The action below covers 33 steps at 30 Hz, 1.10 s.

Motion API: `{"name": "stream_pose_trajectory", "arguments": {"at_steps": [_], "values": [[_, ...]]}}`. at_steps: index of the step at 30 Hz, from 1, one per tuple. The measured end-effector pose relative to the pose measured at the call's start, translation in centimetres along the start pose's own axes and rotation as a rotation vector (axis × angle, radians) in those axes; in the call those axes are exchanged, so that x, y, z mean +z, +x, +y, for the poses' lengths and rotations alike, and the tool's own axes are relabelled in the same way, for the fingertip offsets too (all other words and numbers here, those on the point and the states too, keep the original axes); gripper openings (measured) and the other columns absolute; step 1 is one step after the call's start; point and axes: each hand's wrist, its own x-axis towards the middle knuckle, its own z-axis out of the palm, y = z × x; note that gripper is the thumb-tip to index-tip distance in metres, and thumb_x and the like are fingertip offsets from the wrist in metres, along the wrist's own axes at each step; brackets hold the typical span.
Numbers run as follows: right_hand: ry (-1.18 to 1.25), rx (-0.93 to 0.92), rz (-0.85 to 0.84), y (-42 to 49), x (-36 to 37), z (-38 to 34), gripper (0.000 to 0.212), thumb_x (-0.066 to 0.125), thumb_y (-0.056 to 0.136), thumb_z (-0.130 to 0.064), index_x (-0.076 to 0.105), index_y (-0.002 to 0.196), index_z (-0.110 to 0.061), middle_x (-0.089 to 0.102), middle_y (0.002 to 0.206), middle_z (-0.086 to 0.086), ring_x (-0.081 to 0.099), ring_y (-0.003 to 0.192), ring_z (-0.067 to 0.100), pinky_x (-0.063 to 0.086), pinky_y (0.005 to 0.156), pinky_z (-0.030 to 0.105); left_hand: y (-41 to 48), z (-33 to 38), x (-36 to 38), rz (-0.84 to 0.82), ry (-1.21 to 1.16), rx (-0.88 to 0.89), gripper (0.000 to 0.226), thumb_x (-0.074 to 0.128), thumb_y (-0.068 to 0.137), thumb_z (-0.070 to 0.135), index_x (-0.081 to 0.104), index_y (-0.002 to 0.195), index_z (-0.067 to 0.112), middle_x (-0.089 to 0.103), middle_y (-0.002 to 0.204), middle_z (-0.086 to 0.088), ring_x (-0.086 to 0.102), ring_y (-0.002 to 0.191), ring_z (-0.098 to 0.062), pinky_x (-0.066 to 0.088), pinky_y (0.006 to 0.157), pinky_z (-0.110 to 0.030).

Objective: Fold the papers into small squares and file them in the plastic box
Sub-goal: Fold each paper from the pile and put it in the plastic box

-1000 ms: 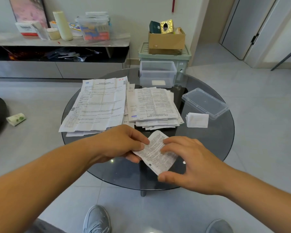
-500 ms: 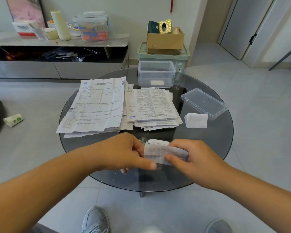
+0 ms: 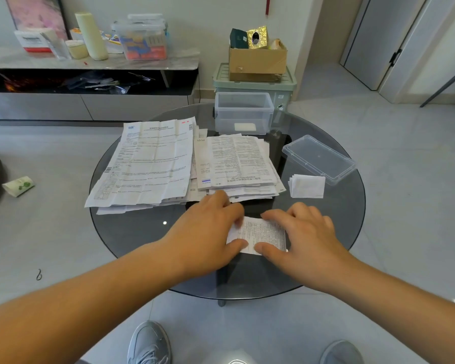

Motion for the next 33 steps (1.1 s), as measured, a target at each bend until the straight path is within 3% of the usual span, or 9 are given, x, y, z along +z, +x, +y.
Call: {"name": "stream_pose_trajectory", "arguments": {"at_steps": [3, 8, 12, 16, 24, 27, 33], "values": [[0.005, -0.001, 0.004, -0.1, 0.1, -0.1, 0.063, 0.048, 0.083, -0.077, 0.039, 0.138, -0.047, 0.033, 0.106, -0.011, 0.032, 0.108, 0.012, 0.023, 0.088, 0.032, 0.1, -0.6, 0.8, 0.031, -0.001, 0.176, 0.03, 0.053, 0.094, 0.051, 0.06, 0.115, 0.031, 0.047, 0.119, 0.006, 0.044, 0.107, -0.013, 0.043, 0.095, -0.033], [-0.002, 0.03, -0.009, -0.1, 0.0, -0.4, 0.064, 0.047, 0.08, -0.08, 0.039, 0.135, -0.049, 0.032, 0.109, -0.01, 0.03, 0.11, 0.013, 0.023, 0.088, 0.032, 0.3, -1.0, 0.8, -0.114, -0.065, 0.124, 0.031, 0.05, 0.098, 0.054, 0.049, 0.124, 0.039, 0.034, 0.129, 0.011, 0.029, 0.12, -0.01, 0.028, 0.109, -0.034], [0.017, 0.112, -0.072, 0.5, -0.8, 0.3, 0.073, 0.061, 0.076, -0.075, 0.034, 0.138, -0.05, 0.034, 0.115, -0.008, 0.031, 0.121, 0.018, 0.024, 0.09, 0.034, 0.6, -0.8, 0.5, -0.173, -0.047, 0.077, 0.032, 0.052, 0.097, 0.054, 0.046, 0.127, 0.043, 0.031, 0.129, 0.012, 0.025, 0.12, -0.01, 0.022, 0.111, -0.032], [0.042, 0.189, -0.154, 0.6, -2.3, 1.7, 0.082, 0.071, 0.073, -0.07, 0.031, 0.141, -0.05, 0.035, 0.117, -0.006, 0.033, 0.129, 0.021, 0.031, 0.102, 0.038, 0.8, -1.0, 0.1, -0.214, -0.08, 0.06, 0.033, 0.056, 0.096, 0.051, 0.048, 0.127, 0.045, 0.031, 0.129, 0.012, 0.024, 0.119, -0.009, 0.021, 0.111, -0.031], [0.092, 0.084, -0.16, 0.6, -2.2, 1.6, 0.067, 0.07, 0.077, -0.067, 0.04, 0.133, -0.047, 0.04, 0.121, -0.009, 0.035, 0.127, 0.015, 0.035, 0.106, 0.039, 0.9, -1.3, -0.8, -0.26, -0.156, 0.036, 0.036, 0.065, 0.093, 0.047, 0.055, 0.127, 0.047, 0.035, 0.127, 0.013, 0.03, 0.12, -0.01, 0.025, 0.11, -0.031], [0.092, 0.06, -0.151, 1.2, -2.1, 0.8, 0.058, 0.071, 0.075, -0.068, 0.043, 0.119, -0.043, 0.041, 0.118, -0.011, 0.036, 0.12, 0.013, 0.04, 0.101, 0.037, 0.9, -1.2, -0.7, -0.254, -0.153, 0.037, 0.035, 0.065, 0.092, 0.048, 0.055, 0.126, 0.047, 0.035, 0.126, 0.012, 0.029, 0.119, -0.01, 0.025, 0.107, -0.03], [0.123, 0.042, -0.174, 2.0, -2.8, 0.2, 0.054, 0.082, 0.069, -0.059, 0.042, 0.095, -0.035, 0.053, 0.106, -0.014, 0.053, 0.101, 0.009, 0.054, 0.078, 0.031, 0.8, -1.2, -0.6, -0.253, -0.174, 0.034, 0.037, 0.067, 0.09, 0.049, 0.056, 0.125, 0.046, 0.035, 0.124, 0.014, 0.026, 0.115, -0.007, 0.022, 0.103, -0.027]]}}
